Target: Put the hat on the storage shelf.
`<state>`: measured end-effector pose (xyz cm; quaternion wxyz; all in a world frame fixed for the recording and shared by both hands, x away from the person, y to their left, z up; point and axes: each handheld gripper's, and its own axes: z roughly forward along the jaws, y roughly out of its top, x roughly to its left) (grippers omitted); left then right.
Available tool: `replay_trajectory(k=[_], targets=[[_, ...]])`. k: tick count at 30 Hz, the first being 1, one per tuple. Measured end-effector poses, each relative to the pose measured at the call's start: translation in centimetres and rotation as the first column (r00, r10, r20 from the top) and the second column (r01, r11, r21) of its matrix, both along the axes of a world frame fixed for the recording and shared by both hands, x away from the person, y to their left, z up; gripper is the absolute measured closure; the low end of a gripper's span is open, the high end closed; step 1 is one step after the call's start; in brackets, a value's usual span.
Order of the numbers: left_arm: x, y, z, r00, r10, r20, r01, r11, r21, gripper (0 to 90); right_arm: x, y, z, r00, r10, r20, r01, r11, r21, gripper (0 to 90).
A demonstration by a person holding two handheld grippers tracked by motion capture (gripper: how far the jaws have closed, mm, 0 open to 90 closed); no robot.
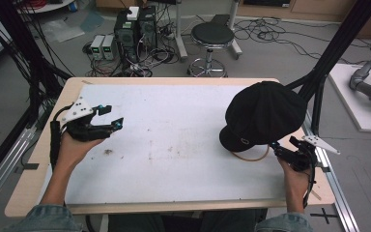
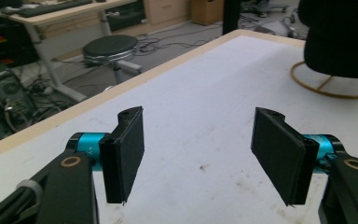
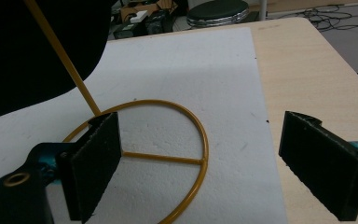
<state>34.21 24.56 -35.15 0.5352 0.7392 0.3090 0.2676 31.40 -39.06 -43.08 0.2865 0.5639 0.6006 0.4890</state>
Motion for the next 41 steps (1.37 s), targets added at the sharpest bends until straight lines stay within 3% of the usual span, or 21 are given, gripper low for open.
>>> replay_trajectory(k=[8,10,13,20,41], targets=[[-1.3,2.1,-2.6,0.9975,0.071,0.005,-0.071,0.9967,-0.041,34.6,0.0,-0.1,0.0,1.0,0.0,-0.001,0.0,1.0,-0.005,12.8],[-1.4,2.4,-2.9,0.9974,0.073,0.002,-0.073,0.9959,-0.053,34.3,-0.1,0.1,0.1,1.0,0.0,0.003,0.0,1.0,-0.002,12.8],[-1.6,2.6,-3.3,0.9959,0.091,0.0,-0.091,0.9952,-0.036,33.9,-0.1,0.2,0.1,1.0,0.002,0.002,-0.002,1.0,-0.001,12.8],[-2.1,3.2,-4.2,0.9942,0.107,0.001,-0.107,0.9918,-0.07,33.6,-0.1,0.4,0.2,1.0,0.006,-0.005,-0.006,1.0,-0.007,12.8],[-2.1,3.6,-4.7,0.9926,0.122,0.002,-0.121,0.9901,-0.071,30.7,0.0,0.5,0.1,1.0,0.008,0.0,-0.008,0.9999,-0.008,12.8]])
